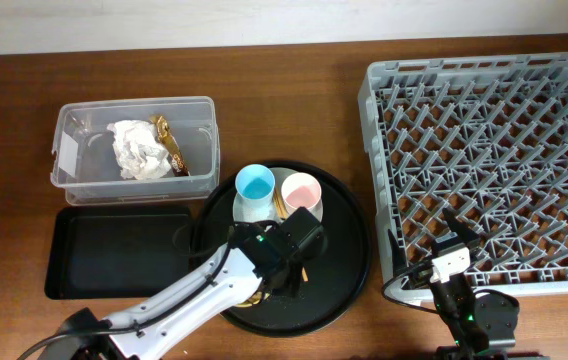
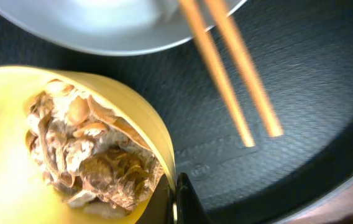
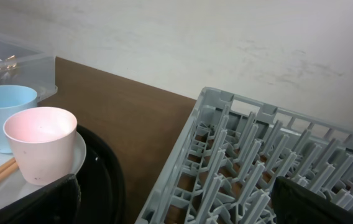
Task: Sort waste into correct bins and load items into the dishwasher rack
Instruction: 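Grasp the yellow bowl with the left gripper and lift it, then tip the yellow bowl over the black tray to dump the scraps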
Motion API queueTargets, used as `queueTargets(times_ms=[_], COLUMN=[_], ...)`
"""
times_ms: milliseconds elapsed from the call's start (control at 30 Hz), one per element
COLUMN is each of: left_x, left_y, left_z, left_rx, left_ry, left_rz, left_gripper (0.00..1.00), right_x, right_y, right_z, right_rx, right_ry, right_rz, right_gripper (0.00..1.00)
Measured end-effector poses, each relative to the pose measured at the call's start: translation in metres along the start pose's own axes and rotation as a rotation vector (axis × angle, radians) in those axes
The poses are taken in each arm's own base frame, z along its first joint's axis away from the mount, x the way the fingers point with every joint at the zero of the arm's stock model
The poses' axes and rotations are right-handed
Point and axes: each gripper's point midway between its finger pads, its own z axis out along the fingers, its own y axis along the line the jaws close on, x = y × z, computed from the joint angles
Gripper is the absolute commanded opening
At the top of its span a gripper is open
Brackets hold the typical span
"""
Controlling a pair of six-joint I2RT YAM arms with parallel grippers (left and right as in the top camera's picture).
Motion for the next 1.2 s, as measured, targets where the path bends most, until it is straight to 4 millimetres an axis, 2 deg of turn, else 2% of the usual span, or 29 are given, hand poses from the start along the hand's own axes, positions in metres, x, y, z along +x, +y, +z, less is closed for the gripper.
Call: queueTargets(times_ms=[33,100,133,233,300,400,467,533,667,767,900,933,1100,1200], left_x=[-0.005,-0.012,-0.017,-0.054,-0.072,-0.077,-0.082,-0.085,-0.091,-0.084,-0.069,-0.066,-0.074,-0.068], left_y=[-0.003,0.006,0.021,0.059,0.096,0.153,0.189,0.216,0.230,0.235,0.251,0.248,0.238,0.242], left_z=[-0.005,-0.020,-0.032,-0.066,-0.075,-0.074,-0.081,-0.092,-0.101,-0.091,-0.070,-0.067,-0.084,-0.090], left_rx=[0.007,-0.049,-0.116,-0.217,-0.231,-0.180,-0.059,0.114,0.336,0.431,0.626,0.674,0.807,0.848], left_ry=[-0.012,-0.023,-0.026,-0.113,-0.121,-0.074,-0.100,-0.158,-0.251,-0.274,-0.400,-0.420,-0.497,-0.505], left_rz=[0.012,0.021,0.003,-0.068,-0.150,-0.277,-0.385,-0.467,-0.517,-0.557,-0.641,-0.644,-0.597,-0.646], left_gripper=[0.00,0.00,0.00,0.00,0.00,0.00,0.00,0.00,0.00,0.00,0.00,0.00,0.00,0.00], right_x=[0.000,0.000,0.000,0.000,0.000,0.000,0.000,0.000,0.000,0.000,0.000,0.000,0.000,0.000], right_y=[0.000,0.000,0.000,0.000,0.000,0.000,0.000,0.000,0.000,0.000,0.000,0.000,0.000,0.000], right_z=[0.000,0.000,0.000,0.000,0.000,0.000,0.000,0.000,0.000,0.000,0.000,0.000,0.000,0.000], right_rx=[0.000,0.000,0.000,0.000,0.000,0.000,0.000,0.000,0.000,0.000,0.000,0.000,0.000,0.000], right_ry=[0.000,0.000,0.000,0.000,0.000,0.000,0.000,0.000,0.000,0.000,0.000,0.000,0.000,0.000], right_rz=[0.000,0.000,-0.001,-0.001,0.000,-0.001,0.000,0.000,-0.001,-0.001,0.000,0.000,-0.001,-0.001], right_gripper=[0.99,0.99,0.99,0.99,0.99,0.98,0.99,0.99,0.99,0.98,0.99,0.98,0.99,0.99])
